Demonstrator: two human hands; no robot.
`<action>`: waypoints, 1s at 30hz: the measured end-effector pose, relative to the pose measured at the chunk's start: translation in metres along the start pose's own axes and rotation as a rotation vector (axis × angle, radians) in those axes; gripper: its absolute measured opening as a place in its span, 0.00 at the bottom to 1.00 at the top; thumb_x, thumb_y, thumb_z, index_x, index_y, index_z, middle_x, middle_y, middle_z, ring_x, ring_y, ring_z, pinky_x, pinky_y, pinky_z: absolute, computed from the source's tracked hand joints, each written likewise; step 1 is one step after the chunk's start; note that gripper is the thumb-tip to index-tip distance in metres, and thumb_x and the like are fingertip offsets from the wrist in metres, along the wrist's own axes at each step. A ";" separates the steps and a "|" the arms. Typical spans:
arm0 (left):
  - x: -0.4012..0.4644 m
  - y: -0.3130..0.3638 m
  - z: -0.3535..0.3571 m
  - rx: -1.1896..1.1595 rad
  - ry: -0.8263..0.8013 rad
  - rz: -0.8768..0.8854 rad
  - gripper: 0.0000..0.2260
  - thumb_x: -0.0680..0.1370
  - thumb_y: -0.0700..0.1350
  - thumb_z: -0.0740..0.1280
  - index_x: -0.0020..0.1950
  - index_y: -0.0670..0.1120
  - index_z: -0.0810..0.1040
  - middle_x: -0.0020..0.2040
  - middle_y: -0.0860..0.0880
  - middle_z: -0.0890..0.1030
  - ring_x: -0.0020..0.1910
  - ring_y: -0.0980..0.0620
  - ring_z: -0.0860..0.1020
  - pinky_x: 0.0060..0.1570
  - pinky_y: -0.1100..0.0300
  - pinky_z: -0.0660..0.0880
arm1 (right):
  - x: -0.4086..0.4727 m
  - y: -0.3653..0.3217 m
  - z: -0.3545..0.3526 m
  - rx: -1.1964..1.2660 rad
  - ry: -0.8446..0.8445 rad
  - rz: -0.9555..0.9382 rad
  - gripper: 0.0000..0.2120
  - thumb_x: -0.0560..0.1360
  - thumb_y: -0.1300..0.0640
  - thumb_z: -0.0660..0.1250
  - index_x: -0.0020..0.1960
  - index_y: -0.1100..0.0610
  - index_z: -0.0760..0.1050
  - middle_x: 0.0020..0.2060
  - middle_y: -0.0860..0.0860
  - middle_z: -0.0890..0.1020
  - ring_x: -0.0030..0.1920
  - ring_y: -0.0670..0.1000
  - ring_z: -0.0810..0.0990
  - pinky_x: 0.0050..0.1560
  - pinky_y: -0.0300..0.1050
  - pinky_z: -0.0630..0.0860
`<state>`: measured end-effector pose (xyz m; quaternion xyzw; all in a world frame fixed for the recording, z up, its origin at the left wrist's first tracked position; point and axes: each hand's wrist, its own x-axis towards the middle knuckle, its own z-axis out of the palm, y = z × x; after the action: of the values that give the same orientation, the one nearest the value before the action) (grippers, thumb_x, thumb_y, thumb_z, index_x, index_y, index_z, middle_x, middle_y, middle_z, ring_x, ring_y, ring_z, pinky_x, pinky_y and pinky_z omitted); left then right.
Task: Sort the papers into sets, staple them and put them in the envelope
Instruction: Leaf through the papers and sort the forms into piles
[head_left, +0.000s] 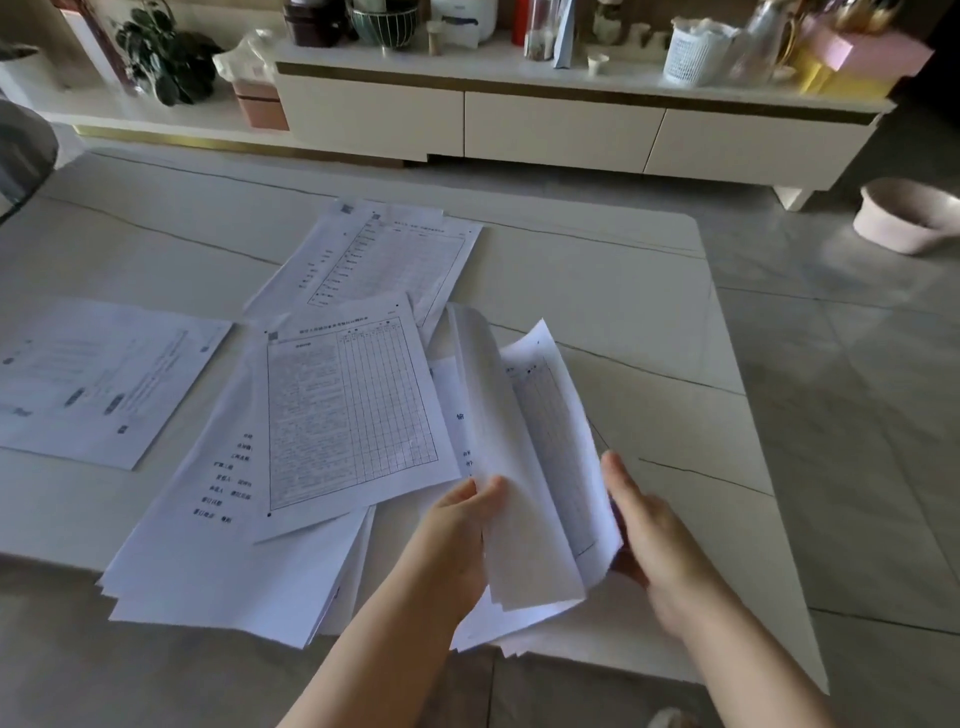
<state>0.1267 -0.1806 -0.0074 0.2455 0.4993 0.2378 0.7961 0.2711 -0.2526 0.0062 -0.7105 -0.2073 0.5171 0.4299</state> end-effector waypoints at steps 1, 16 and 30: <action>0.000 0.000 0.000 0.011 0.016 -0.007 0.06 0.80 0.42 0.63 0.48 0.40 0.78 0.41 0.42 0.79 0.42 0.44 0.78 0.47 0.47 0.77 | 0.003 -0.001 -0.007 -0.021 0.007 0.008 0.25 0.76 0.36 0.58 0.56 0.55 0.80 0.49 0.53 0.85 0.51 0.51 0.83 0.55 0.49 0.77; -0.010 -0.002 0.015 0.473 0.133 0.332 0.15 0.78 0.35 0.62 0.53 0.52 0.82 0.43 0.53 0.79 0.29 0.59 0.71 0.29 0.69 0.68 | -0.003 -0.007 -0.022 -0.056 0.034 -0.084 0.18 0.66 0.51 0.77 0.34 0.59 0.70 0.28 0.54 0.72 0.31 0.50 0.74 0.31 0.35 0.69; -0.001 -0.005 0.017 0.563 0.306 0.435 0.11 0.74 0.47 0.71 0.32 0.51 0.76 0.30 0.56 0.74 0.31 0.58 0.72 0.32 0.65 0.67 | 0.002 0.001 -0.032 -0.192 0.247 -0.282 0.08 0.78 0.61 0.63 0.48 0.49 0.73 0.40 0.44 0.81 0.42 0.47 0.79 0.41 0.36 0.71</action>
<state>0.1430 -0.1879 -0.0036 0.5163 0.5942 0.2886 0.5450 0.3008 -0.2644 0.0071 -0.7701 -0.2985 0.3386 0.4507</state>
